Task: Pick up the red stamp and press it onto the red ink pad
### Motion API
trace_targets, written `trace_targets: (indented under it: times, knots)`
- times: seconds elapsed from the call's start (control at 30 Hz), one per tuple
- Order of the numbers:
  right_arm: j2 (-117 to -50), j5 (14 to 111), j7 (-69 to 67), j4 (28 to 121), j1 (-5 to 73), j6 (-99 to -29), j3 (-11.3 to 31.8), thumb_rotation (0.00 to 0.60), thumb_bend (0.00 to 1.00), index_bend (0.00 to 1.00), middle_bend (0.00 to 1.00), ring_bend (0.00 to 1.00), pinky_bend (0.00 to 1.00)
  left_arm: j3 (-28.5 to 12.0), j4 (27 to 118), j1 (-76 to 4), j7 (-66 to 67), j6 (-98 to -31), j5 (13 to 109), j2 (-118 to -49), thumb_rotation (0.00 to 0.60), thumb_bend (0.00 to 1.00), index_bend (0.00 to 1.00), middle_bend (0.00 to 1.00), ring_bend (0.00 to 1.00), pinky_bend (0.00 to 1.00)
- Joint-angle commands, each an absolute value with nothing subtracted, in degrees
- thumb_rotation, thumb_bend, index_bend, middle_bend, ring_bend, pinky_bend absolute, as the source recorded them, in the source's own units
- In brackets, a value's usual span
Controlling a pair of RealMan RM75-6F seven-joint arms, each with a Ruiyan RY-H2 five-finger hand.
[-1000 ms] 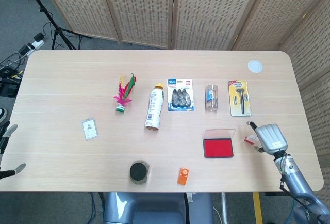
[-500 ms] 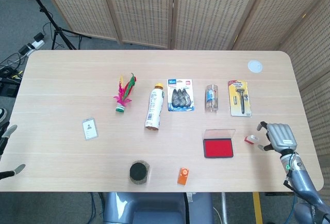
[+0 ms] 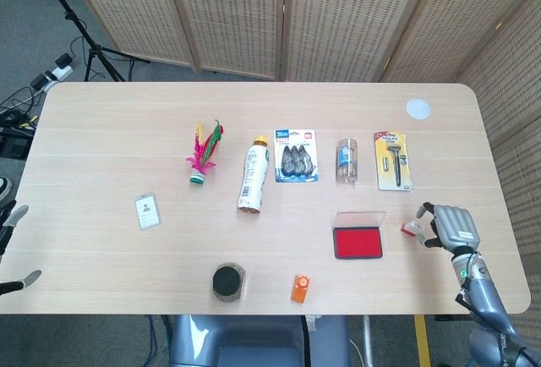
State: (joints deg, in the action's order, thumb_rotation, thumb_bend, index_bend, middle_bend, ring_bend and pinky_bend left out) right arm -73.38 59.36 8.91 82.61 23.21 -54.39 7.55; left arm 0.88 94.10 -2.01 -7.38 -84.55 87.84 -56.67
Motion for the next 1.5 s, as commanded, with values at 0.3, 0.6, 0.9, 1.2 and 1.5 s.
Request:
trace_targets:
  times: [0.3,0.6,0.9,1.2,1.5]
  knots:
    - [-75.02,55.61,10.26,81.1,24.08,-53.01,7.92,0.6,0.31,0.42,0.94,1.0,1.0,0.85,94.04,-2.06,-7.69,-84.44,87.69,-56.53,0.6,0.01,0.0,0.0,0.0,0.0]
    - [-76.28,53.83,11.3,79.39,24.46,-52.81,7.94,0.6,0.31,0.43,0.94,1.0,1.0,0.85,93.98,-2.07,-7.59,-84.48,87.7,-56.57,0.6,0.01,0.0,0.0,0.0,0.0]
    - [-77.74,51.75,12.45,77.37,25.1,-51.73,7.92,0.6,0.31,0.43,0.94,1.0,1.0,0.76,93.93,-2.07,-7.43,-84.5,87.53,-56.63,0.6,0.01,0.0,0.0,0.0,0.0]
    - [-79.0,50.09,13.47,75.68,25.75,-50.97,8.02,0.6,0.31,0.43,0.94,1.0,1.0,0.78,94.12,-2.15,-7.01,-84.17,87.27,-56.76,0.6,0.01,0.0,0.0,0.0,0.0]
    - [-79.18,49.09,13.64,75.38,26.09,-50.43,8.26,0.6,0.31,0.43,0.94,1.0,1.0,0.74,94.21,-2.21,-6.85,-84.04,87.12,-56.81,0.6,0.01,0.0,0.0,0.0,0.0]
